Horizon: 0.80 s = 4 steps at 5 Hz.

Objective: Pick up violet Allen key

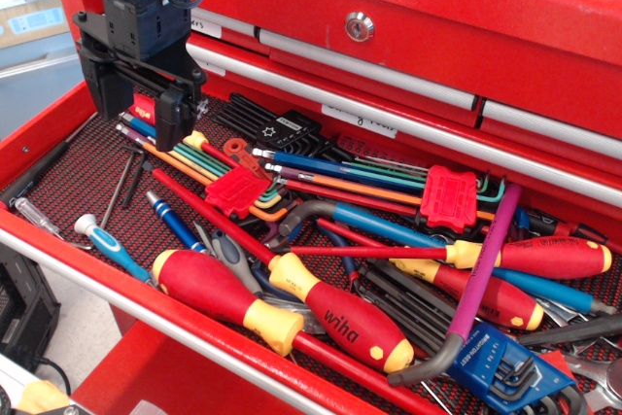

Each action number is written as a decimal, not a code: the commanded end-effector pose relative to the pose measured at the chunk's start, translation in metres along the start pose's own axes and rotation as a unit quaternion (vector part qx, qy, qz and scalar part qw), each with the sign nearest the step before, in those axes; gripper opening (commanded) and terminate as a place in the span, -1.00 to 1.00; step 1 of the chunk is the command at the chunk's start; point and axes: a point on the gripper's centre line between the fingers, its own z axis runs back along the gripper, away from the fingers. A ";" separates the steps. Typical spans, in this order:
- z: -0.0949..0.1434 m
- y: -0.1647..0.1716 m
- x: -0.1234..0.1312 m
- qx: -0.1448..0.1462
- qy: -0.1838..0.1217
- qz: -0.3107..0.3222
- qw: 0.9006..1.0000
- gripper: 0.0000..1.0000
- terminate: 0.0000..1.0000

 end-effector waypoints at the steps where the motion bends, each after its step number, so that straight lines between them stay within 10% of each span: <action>1: 0.000 0.000 0.000 0.000 0.000 0.000 1.000 1.00 -1.00; 4: 0.059 -0.143 0.008 0.009 -0.057 -0.012 0.998 1.00 -1.00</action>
